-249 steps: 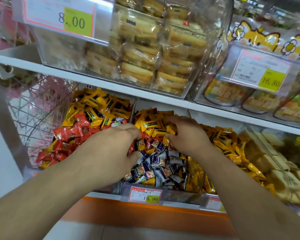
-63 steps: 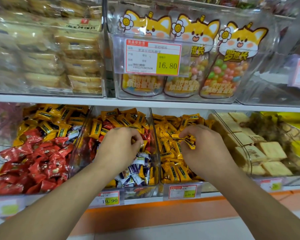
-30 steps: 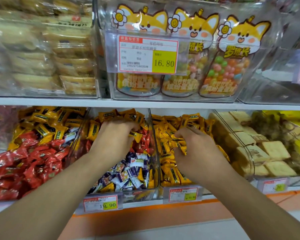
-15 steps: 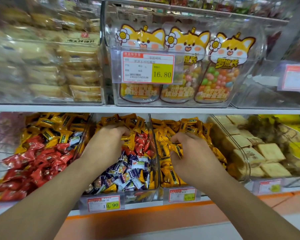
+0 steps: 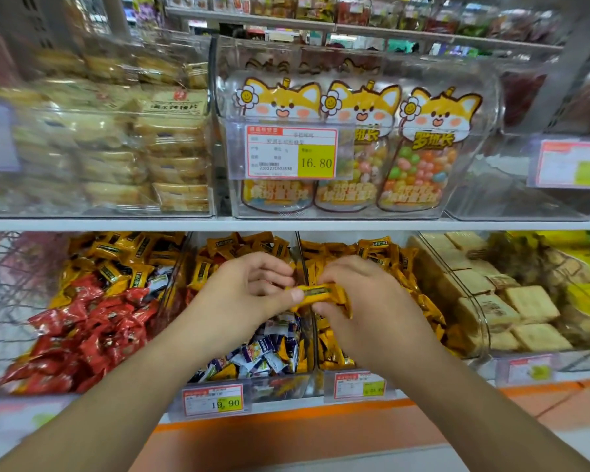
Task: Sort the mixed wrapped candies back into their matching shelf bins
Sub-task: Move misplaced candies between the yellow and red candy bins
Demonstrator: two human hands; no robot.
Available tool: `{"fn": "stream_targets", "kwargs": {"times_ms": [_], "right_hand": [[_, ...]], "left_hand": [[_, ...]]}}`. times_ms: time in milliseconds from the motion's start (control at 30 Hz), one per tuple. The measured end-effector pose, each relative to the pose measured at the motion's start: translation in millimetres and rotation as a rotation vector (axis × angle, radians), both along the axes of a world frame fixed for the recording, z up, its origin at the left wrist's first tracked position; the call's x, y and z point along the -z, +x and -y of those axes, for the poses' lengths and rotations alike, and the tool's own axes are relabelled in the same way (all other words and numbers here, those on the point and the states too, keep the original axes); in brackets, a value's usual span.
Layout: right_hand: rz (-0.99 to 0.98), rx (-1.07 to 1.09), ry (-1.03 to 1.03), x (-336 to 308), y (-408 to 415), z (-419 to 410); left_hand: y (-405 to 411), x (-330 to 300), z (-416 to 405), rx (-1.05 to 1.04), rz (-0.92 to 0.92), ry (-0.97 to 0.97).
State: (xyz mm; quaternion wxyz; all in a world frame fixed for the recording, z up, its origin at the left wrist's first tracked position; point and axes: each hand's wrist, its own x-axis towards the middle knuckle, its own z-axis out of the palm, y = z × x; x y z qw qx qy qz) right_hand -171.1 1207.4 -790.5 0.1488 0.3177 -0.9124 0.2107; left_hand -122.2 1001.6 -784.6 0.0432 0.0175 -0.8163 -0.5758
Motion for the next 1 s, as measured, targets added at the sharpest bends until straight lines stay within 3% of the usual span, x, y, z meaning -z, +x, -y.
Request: {"fn": "stream_targets", "kwargs": {"times_ms": [67, 167, 267, 467, 733, 867, 1000], "right_hand": [[0.011, 0.181, 0.006, 0.0, -5.8, -11.6], [0.054, 0.331, 0.035, 2.1, -17.2, -27.3], [0.129, 0.340, 0.042, 4.3, -19.6, -27.8], [0.167, 0.263, 0.073, 9.1, -19.5, -14.0], [0.163, 0.227, 0.061, 14.2, -23.3, -13.2], [0.160, 0.139, -0.007, 7.3, -17.3, -9.1], [0.221, -0.054, -0.067, 0.3, -5.6, -0.3]], "left_hand": [[-4.4, 7.9, 7.6, -0.074, -0.001, -0.100], [-13.4, 21.1, 23.6, -0.165, -0.047, -0.441], [-23.1, 30.6, 35.8, -0.152, -0.046, -0.676], [-40.9, 40.4, 39.0, -0.096, 0.057, -0.903], [-41.1, 32.5, 45.8, -0.171, 0.003, -0.861], [-28.1, 17.3, 36.7, -0.140, -0.093, -0.668], [-14.0, 9.0, 16.3, -0.018, -0.072, -0.419]]}}
